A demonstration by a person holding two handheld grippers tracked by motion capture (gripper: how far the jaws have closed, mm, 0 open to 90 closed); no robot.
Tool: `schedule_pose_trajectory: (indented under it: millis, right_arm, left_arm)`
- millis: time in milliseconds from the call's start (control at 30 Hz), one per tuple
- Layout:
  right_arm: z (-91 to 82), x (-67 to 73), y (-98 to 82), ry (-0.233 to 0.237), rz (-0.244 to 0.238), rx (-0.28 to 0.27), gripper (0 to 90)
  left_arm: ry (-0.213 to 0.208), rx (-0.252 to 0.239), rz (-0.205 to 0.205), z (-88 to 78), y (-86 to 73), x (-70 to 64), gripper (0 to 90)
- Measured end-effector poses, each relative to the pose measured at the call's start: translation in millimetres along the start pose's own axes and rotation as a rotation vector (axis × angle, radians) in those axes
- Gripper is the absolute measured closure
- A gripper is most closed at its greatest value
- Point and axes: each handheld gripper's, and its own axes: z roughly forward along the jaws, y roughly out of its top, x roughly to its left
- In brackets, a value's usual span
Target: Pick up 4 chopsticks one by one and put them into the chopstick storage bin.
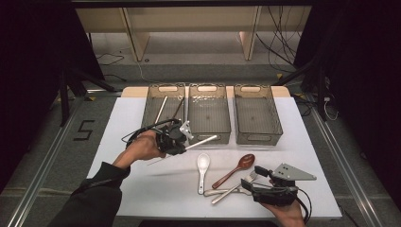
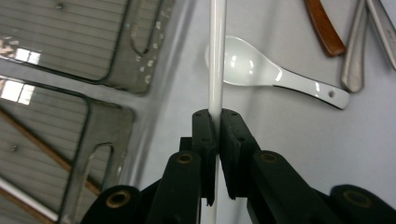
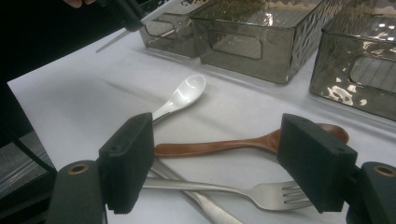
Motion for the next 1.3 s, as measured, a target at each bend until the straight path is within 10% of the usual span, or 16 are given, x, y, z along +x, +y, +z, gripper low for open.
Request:
schedule_pose_trajectory:
  millis: [700, 1300]
  right_arm:
    - [0.1, -0.2, -0.1, 0.001, 0.0, -0.001, 28.1]
    - [-0.6, -1.2, -0.1, 0.001, 0.001, -0.002, 28.1]
  left_arm:
    - [0.18, -0.124, -0.184, -22.4, 6.2, 43.9, 84.6]
    - [0.317, -0.164, -0.241, -37.9, 5.3, 75.4, 84.6]
